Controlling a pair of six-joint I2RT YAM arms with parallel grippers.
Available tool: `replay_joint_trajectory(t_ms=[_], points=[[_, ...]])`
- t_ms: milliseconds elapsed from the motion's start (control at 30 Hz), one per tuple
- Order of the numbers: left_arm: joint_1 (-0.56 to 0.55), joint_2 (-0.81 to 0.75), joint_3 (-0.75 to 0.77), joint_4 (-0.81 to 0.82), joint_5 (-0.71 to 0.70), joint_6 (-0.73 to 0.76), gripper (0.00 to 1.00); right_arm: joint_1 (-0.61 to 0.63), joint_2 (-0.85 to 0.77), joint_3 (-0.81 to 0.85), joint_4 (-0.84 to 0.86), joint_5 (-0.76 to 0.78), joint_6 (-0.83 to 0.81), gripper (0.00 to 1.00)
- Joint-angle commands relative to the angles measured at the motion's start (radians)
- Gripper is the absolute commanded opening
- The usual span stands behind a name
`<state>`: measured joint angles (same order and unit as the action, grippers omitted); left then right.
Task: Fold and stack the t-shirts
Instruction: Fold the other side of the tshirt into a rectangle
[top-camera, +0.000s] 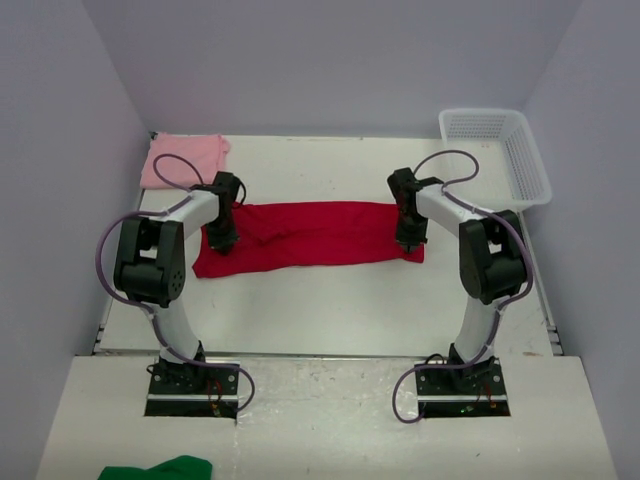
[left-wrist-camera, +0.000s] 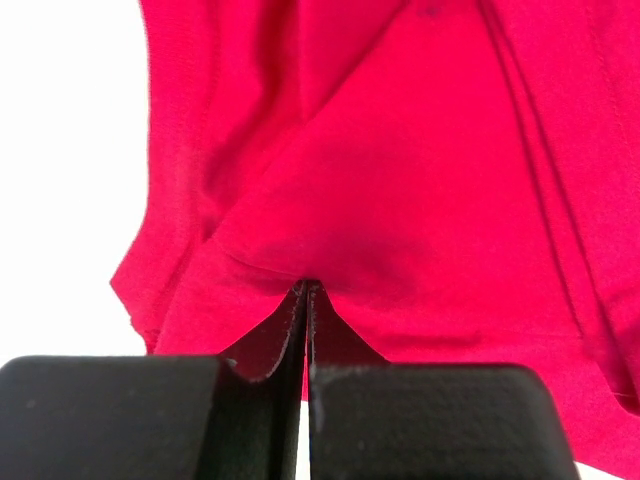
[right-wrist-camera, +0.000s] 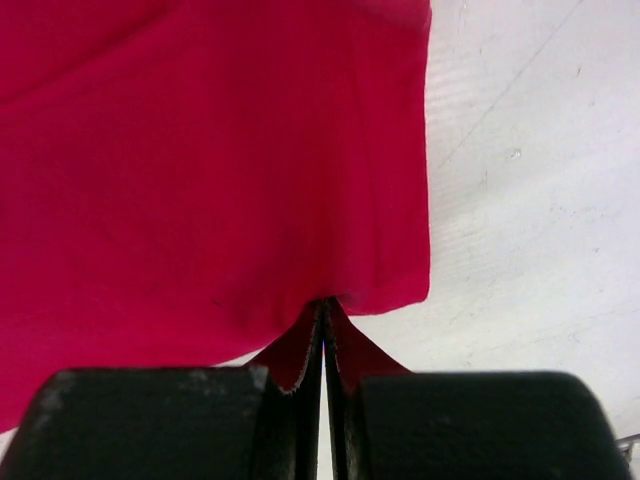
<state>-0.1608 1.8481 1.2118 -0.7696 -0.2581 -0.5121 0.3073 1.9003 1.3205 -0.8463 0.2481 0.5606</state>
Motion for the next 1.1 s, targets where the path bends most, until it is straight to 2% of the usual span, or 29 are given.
replay_joint_trajectory(t_ms=[0, 100, 200, 500, 733, 900, 1067], points=[[0.021, 0.006, 0.052, -0.025, -0.065, -0.002, 0.00, -0.004, 0.035, 0.084, -0.077, 0.045, 0.025, 0.00], [0.050, 0.020, 0.075, -0.051, -0.092, -0.017, 0.00, -0.004, 0.080, 0.158, -0.161, 0.092, 0.028, 0.00], [0.067, 0.045, 0.087, -0.059, -0.058, -0.019, 0.00, -0.004, 0.115, 0.193, -0.218, 0.114, 0.018, 0.00], [0.070, 0.129, 0.121, -0.076, -0.006, -0.017, 0.00, -0.004, 0.125, 0.192, -0.234, 0.180, 0.016, 0.00], [0.073, 0.168, 0.140, -0.099, -0.052, -0.028, 0.00, -0.002, 0.017, 0.132, -0.178, 0.215, 0.028, 0.00], [0.136, 0.194, 0.166, -0.138, -0.113, -0.069, 0.00, 0.001, -0.170, 0.030, -0.053, 0.191, -0.011, 0.00], [0.222, 0.204, 0.204, -0.169, -0.124, -0.083, 0.00, 0.001, -0.245, -0.027, 0.045, 0.032, -0.034, 0.00]])
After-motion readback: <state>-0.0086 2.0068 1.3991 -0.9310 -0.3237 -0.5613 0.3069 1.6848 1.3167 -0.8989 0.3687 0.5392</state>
